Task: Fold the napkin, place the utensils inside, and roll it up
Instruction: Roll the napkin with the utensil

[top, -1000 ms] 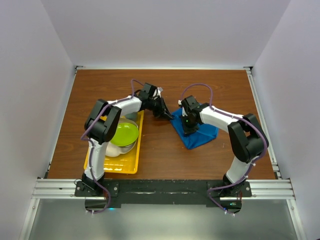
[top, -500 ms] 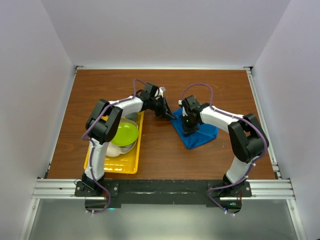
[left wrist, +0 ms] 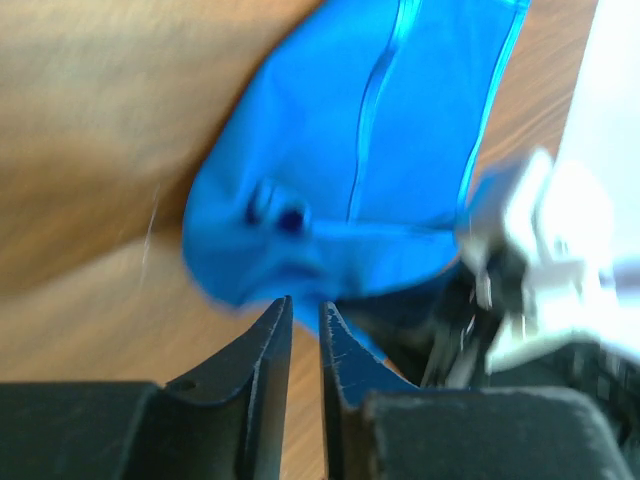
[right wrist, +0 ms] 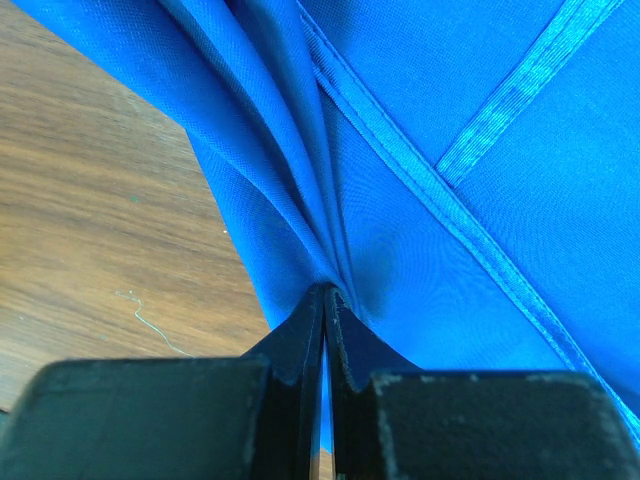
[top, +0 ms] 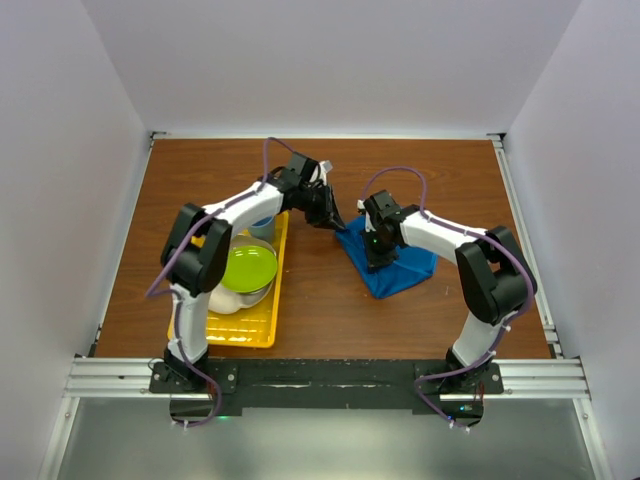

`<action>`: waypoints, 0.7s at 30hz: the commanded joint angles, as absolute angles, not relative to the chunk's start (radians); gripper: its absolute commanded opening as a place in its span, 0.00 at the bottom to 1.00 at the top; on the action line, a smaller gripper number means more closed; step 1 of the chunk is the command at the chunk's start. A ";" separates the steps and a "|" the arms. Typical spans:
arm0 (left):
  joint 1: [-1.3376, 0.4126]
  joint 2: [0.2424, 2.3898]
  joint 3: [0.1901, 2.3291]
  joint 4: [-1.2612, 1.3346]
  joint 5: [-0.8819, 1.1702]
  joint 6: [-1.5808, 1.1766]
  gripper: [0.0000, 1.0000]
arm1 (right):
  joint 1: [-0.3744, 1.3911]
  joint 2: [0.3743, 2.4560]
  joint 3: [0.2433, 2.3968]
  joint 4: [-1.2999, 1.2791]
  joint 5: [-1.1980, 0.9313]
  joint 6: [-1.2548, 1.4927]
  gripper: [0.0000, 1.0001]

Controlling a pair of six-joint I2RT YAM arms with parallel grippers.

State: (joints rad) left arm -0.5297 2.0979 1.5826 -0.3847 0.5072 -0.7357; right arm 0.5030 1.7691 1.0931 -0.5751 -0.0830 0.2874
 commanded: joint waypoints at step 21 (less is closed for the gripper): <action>-0.551 2.126 1.551 -0.397 0.469 -0.696 0.00 | 0.503 1.861 1.042 -0.560 -0.043 0.270 0.00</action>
